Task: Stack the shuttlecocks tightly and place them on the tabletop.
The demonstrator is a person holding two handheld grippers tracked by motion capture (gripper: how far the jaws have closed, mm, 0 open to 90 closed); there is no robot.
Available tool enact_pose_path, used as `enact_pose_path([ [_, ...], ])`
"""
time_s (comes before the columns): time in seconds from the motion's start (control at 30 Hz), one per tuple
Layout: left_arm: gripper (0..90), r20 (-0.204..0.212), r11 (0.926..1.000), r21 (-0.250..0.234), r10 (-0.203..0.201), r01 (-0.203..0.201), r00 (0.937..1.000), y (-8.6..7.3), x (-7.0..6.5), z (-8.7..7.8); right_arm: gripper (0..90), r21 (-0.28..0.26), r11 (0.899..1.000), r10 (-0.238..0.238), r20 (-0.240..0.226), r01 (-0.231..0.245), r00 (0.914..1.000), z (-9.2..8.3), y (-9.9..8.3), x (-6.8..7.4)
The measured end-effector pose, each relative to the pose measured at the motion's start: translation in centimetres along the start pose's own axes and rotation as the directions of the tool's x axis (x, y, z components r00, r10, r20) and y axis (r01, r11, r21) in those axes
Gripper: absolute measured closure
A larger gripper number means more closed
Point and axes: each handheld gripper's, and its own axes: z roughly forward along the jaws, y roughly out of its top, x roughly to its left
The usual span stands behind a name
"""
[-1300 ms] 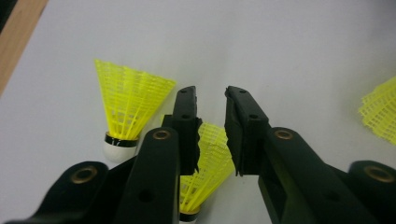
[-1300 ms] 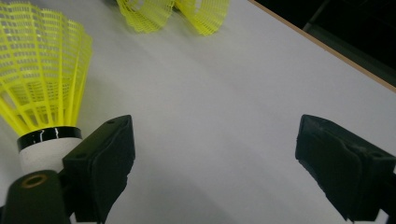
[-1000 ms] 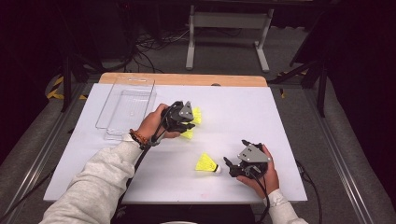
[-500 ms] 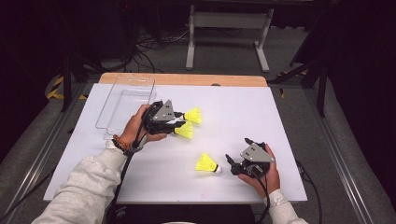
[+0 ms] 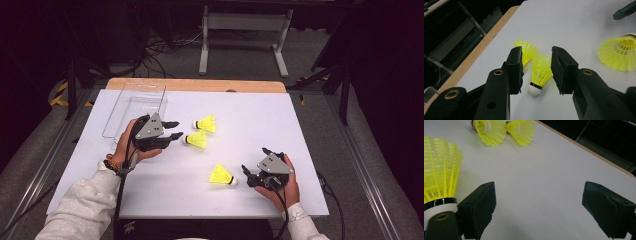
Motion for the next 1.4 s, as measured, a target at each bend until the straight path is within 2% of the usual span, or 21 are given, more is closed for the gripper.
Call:
enact_pose_path([
  [0.1,61.7,-0.008,0.9997,-0.021,-0.014,0.013,0.9999,-0.7,-0.1,-0.5,13.2,0.001,1.000,0.000,0.001,0.000,1.0000,0.0,0.0,0.1],
  [0.2,61.1,-0.036,0.9989,-0.044,-0.019,0.018,0.9992,-1.5,-0.2,-1.2,13.2,0.000,1.000,-0.004,0.004,0.004,1.0000,0.0,0.0,0.1],
  [0.3,61.1,-0.035,0.9978,-0.060,-0.032,0.030,0.9989,-2.1,-0.3,-1.6,13.2,0.000,1.000,-0.004,0.005,0.004,1.0000,0.0,0.0,0.0],
  [0.57,59.9,-0.058,0.9963,-0.081,-0.032,0.027,0.9978,-3.5,-1.1,-2.5,13.3,-0.004,1.000,-0.002,0.011,0.002,0.9999,-0.1,-0.1,-0.1],
  [0.63,58.9,-0.049,0.9964,-0.081,-0.031,0.027,0.9983,-3.6,-1.3,-2.5,13.4,-0.005,1.000,-0.001,0.012,0.001,0.9999,-0.1,-0.1,-0.1],
  [0.97,56.7,-0.061,0.9966,-0.082,0.000,-0.005,0.9982,-4.5,-2.2,-3.7,13.6,-0.008,1.000,0.003,0.014,-0.003,0.9999,-0.1,-0.1,-0.1],
  [1.4,47.7,-0.090,0.9935,-0.110,-0.042,0.032,0.9950,-6.0,-2.6,-5.5,13.7,-0.008,1.000,0.001,0.012,-0.001,0.9999,-0.1,0.0,0.0],
])
